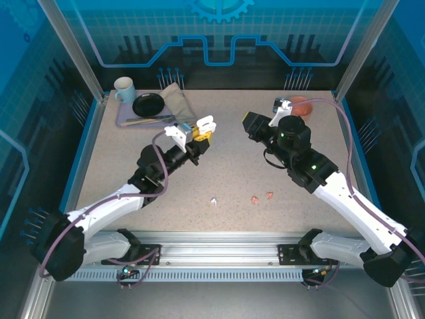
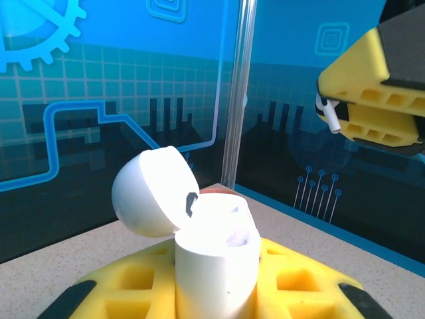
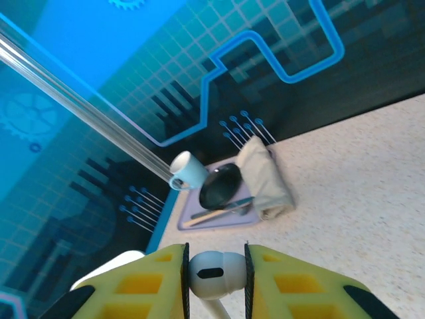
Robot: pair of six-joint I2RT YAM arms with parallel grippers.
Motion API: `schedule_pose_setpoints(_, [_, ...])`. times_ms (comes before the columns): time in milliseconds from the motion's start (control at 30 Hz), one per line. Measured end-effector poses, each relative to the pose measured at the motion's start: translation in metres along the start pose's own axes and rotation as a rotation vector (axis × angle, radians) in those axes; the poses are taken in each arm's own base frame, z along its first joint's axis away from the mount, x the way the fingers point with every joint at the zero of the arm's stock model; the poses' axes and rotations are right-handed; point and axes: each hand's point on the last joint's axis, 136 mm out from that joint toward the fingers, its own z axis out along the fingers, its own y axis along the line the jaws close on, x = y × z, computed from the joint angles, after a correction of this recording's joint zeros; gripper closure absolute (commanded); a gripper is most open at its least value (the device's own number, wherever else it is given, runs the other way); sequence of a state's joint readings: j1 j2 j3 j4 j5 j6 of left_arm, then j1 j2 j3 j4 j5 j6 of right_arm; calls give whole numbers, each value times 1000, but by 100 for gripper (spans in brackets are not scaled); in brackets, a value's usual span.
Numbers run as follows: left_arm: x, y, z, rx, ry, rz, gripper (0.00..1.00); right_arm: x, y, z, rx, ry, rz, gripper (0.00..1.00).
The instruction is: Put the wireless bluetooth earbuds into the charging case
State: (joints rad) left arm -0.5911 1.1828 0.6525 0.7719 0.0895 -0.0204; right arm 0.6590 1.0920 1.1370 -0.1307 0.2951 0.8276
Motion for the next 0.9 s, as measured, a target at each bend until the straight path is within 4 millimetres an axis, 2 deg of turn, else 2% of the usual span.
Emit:
schedule_pose_setpoints(200, [-7,-24,31,50,-22,68,100,0,27,2,-77,-38,61,75])
schedule_pose_setpoints(433, [-4,-36,56,36,-40,156,100,6,44,6,-99,-73,115,75])
schedule_pose_setpoints(900, [-15,-23,63,-91,-101,209,100,7,47,8,-68,-135,164,75])
